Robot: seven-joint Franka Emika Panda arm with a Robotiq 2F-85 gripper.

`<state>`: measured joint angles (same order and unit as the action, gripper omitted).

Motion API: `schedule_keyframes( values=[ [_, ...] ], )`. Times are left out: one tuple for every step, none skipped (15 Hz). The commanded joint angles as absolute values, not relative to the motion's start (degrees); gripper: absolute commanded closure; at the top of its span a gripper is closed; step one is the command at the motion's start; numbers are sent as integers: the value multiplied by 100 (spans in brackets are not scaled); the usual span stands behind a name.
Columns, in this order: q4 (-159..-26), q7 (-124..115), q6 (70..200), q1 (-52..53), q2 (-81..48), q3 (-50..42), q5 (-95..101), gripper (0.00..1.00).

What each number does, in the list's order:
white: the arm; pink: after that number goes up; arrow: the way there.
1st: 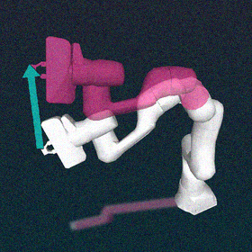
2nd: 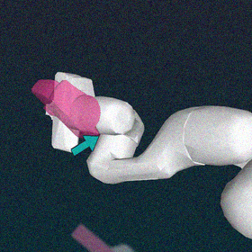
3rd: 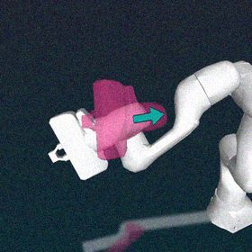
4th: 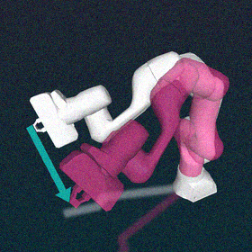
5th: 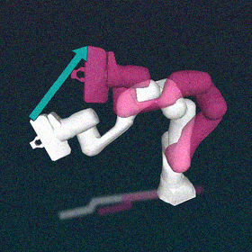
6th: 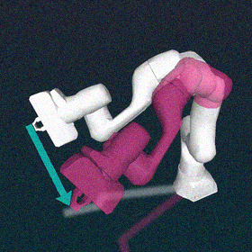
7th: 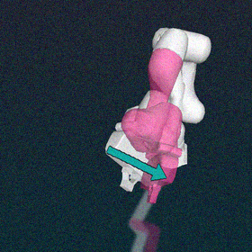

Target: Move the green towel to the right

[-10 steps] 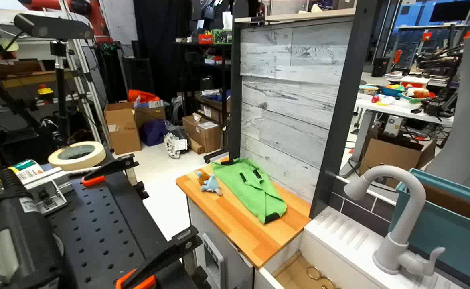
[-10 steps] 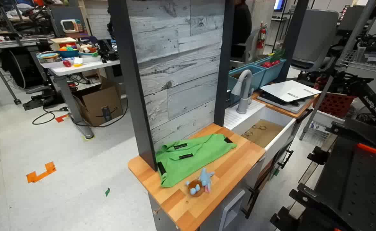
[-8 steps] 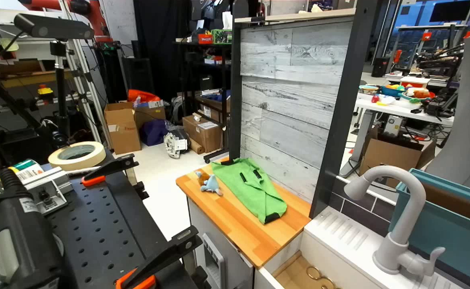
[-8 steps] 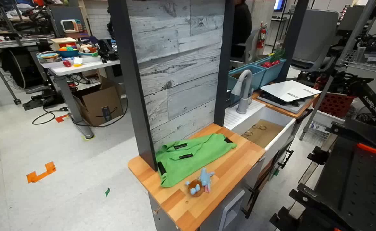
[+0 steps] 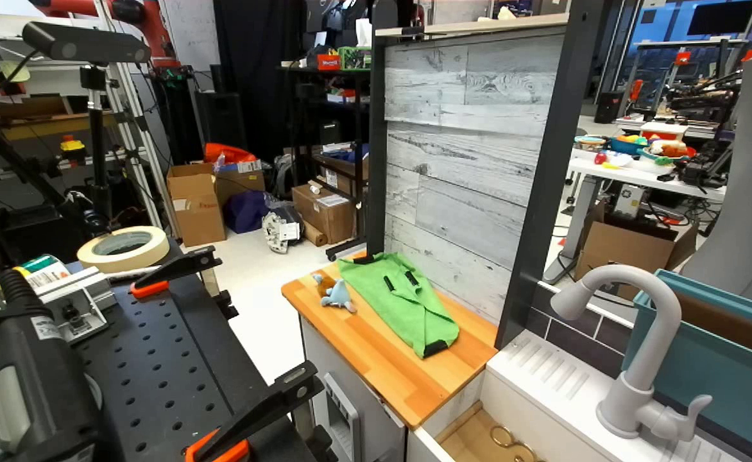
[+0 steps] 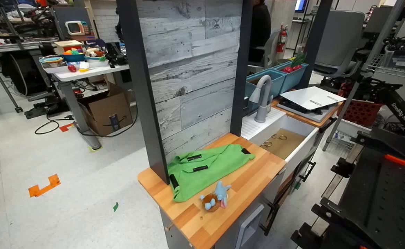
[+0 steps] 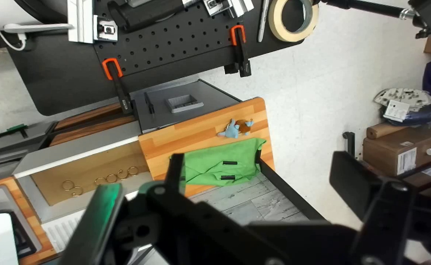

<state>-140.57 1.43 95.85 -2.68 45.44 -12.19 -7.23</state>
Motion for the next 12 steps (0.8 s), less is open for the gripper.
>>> schedule_keyframes(
  values=[
    [-14039,237,9557,-433,4511,-1106,-807,0],
    [-14038,237,9557,-433,4511,-1106,-807,0],
    [-14038,237,9557,-433,4511,-1106,-807,0],
    [-14038,237,9557,-433,4511,-1106,-807,0],
    [-14038,237,9557,-433,4511,-1106,-807,0],
    [-14039,237,9557,-433,4511,-1106,-807,0],
    [-14038,237,9557,-433,4511,-1106,-807,0],
    [-14038,237,9557,-433,4511,-1106,-807,0],
    [-14038,237,9557,-433,4511,-1106,-807,0],
    [-14038,237,9557,-433,4511,-1106,-807,0],
    [-14038,237,9557,-433,4511,-1106,-807,0],
    [-14035,100,9728,-443,4411,-1122,-962,0]
  ],
)
